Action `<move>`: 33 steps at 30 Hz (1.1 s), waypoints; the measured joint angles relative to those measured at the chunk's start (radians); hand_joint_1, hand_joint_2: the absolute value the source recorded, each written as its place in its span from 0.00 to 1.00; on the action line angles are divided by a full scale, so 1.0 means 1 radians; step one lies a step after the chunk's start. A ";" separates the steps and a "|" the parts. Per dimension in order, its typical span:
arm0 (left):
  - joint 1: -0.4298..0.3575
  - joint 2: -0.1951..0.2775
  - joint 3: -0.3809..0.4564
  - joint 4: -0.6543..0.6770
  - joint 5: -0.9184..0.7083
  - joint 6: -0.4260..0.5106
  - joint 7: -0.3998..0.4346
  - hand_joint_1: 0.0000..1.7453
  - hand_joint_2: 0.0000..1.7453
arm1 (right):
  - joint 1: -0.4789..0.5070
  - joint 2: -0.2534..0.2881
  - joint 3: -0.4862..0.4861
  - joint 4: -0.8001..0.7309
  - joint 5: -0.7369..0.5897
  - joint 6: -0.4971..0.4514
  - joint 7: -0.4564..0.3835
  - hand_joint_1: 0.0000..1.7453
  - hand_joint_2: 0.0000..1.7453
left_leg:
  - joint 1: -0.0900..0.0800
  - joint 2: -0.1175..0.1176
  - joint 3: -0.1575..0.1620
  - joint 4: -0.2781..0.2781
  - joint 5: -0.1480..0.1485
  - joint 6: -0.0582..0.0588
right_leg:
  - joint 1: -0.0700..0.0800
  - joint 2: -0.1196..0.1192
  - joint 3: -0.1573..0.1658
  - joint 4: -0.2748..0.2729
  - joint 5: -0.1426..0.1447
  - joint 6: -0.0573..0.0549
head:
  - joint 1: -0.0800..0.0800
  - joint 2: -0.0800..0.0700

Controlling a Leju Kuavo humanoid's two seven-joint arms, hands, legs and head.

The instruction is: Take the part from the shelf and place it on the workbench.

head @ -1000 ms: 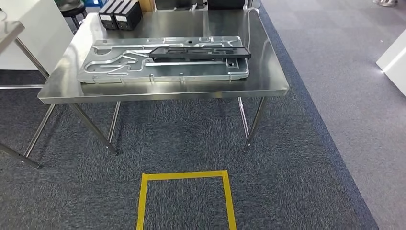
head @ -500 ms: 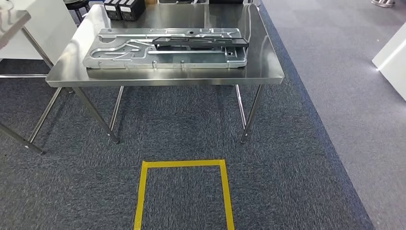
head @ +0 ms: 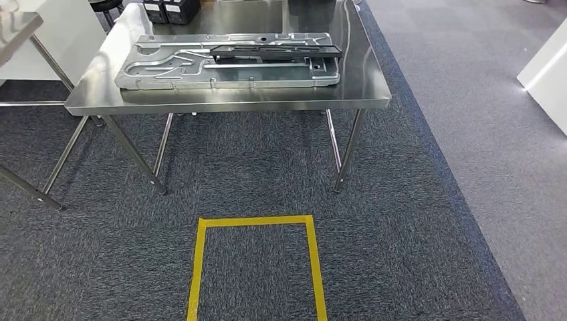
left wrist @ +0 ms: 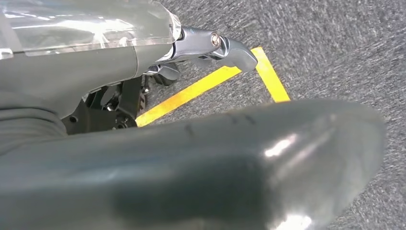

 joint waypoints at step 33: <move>0.004 0.020 -0.050 0.000 0.000 0.019 0.054 0.00 1.00 | 0.000 0.000 -0.031 0.000 -0.133 0.034 0.053 0.00 1.00 | 0.002 -0.008 -0.028 0.017 0.006 0.014 | 0.004 0.002 -0.025 0.000 0.025 0.013 | 0.000 0.000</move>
